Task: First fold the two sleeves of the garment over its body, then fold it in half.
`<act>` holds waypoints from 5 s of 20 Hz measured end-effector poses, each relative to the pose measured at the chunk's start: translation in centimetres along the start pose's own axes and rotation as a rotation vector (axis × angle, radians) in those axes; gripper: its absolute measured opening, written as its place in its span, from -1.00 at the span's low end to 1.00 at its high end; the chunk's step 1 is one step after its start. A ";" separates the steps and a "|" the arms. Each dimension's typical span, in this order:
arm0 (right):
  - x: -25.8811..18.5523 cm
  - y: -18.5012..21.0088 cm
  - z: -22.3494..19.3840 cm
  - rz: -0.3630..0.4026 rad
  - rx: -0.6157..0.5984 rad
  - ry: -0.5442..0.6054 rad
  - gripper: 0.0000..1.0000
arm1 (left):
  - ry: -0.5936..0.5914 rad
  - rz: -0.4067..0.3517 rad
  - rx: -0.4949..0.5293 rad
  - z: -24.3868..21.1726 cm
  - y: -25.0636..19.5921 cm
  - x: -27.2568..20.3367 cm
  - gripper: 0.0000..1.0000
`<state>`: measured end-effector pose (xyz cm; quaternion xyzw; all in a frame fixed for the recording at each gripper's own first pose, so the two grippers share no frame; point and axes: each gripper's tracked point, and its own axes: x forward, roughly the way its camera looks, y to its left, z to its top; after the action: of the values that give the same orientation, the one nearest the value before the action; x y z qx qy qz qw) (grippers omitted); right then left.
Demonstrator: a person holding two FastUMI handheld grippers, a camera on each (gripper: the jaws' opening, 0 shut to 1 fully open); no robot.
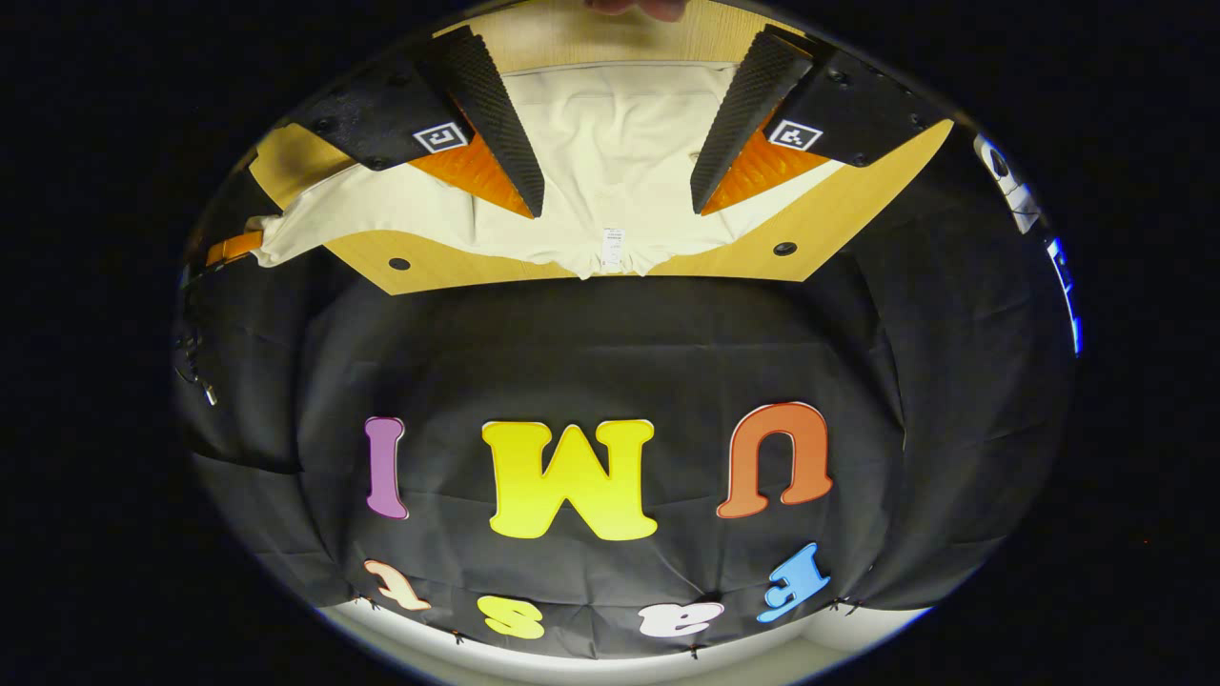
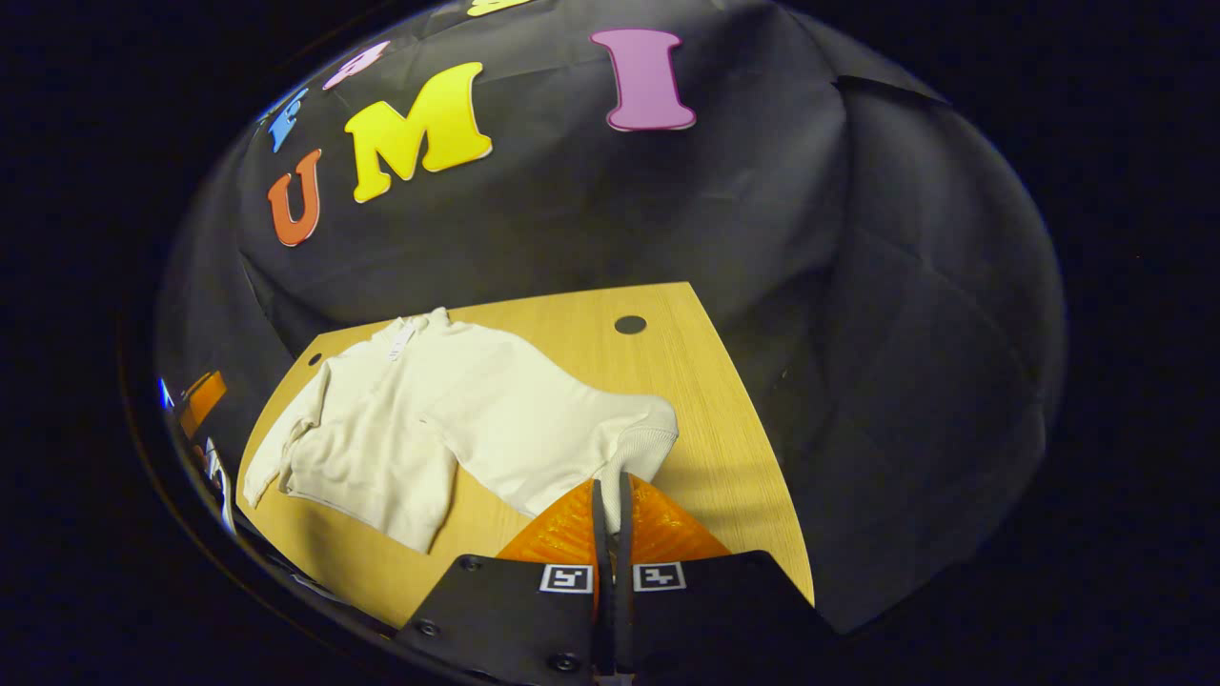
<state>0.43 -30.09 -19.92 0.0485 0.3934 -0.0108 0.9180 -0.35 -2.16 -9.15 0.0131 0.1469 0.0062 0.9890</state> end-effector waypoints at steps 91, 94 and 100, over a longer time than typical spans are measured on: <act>-4.6 42.9 -1.5 0.462 -0.432 -0.129 0.58 | 0.366 0.123 -0.043 -27.6 29.4 -6.3 -0.04; -4.4 42.0 -1.7 0.452 -0.379 -0.111 0.56 | 0.378 0.122 -0.098 -27.1 29.2 -6.0 -0.58; -4.3 40.2 -1.9 0.436 -0.328 -0.114 0.59 | 0.420 0.040 -0.278 -24.7 27.0 -5.7 -0.94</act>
<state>-1.55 10.02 -14.83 -0.0176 0.3177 0.2482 0.9149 -13.26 25.32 -30.38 -0.1217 0.3466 0.0487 0.9288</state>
